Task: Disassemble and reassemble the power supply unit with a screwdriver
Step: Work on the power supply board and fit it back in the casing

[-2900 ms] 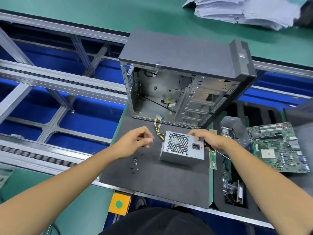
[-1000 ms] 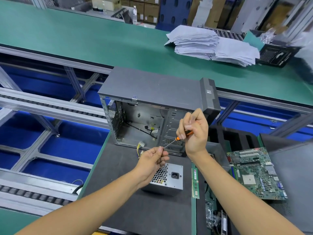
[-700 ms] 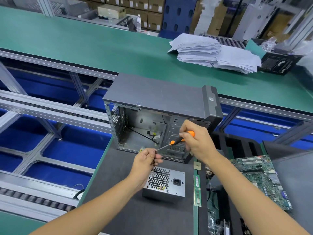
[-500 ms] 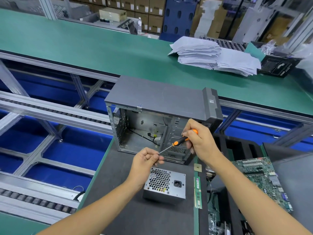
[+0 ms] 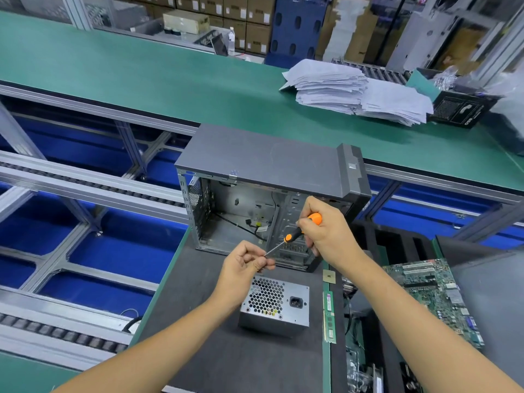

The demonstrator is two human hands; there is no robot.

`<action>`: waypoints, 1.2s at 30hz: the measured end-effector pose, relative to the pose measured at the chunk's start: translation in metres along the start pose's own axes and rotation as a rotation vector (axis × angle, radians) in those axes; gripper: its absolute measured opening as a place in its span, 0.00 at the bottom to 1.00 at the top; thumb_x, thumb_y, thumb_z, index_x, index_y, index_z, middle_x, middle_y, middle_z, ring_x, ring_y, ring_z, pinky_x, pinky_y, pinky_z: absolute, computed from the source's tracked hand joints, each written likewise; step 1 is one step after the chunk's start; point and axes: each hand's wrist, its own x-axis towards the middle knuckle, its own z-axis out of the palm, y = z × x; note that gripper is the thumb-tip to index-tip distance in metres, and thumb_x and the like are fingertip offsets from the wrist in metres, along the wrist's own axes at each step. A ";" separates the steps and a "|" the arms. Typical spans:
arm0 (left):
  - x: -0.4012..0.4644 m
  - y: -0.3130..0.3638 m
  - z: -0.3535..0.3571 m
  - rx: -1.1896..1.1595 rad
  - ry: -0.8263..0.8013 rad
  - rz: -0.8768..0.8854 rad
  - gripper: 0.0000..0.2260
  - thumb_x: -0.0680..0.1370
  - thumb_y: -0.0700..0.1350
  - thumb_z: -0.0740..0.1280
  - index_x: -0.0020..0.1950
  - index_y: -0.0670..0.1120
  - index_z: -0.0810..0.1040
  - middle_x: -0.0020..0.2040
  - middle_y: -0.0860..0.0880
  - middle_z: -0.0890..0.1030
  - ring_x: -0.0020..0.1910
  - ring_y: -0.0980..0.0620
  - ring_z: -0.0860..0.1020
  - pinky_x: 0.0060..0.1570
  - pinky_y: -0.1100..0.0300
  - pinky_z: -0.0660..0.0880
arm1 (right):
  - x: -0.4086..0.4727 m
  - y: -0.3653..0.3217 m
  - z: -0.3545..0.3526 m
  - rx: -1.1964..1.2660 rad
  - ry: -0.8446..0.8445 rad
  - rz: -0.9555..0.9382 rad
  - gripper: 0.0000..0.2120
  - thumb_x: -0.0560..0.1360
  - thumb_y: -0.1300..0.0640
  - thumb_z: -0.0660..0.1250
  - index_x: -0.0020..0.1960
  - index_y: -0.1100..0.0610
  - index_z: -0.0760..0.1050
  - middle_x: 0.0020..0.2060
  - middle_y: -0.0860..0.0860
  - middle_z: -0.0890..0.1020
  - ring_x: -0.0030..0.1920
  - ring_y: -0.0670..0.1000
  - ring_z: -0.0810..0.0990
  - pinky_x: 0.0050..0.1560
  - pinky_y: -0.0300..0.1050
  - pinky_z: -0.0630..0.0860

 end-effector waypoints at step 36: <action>0.070 -0.016 -0.006 0.811 -0.909 -0.600 0.08 0.80 0.63 0.65 0.49 0.61 0.79 0.49 0.61 0.78 0.51 0.59 0.76 0.50 0.54 0.77 | 0.005 0.039 -0.022 -0.137 -0.020 0.024 0.09 0.71 0.52 0.62 0.34 0.51 0.66 0.27 0.47 0.70 0.28 0.48 0.68 0.33 0.48 0.69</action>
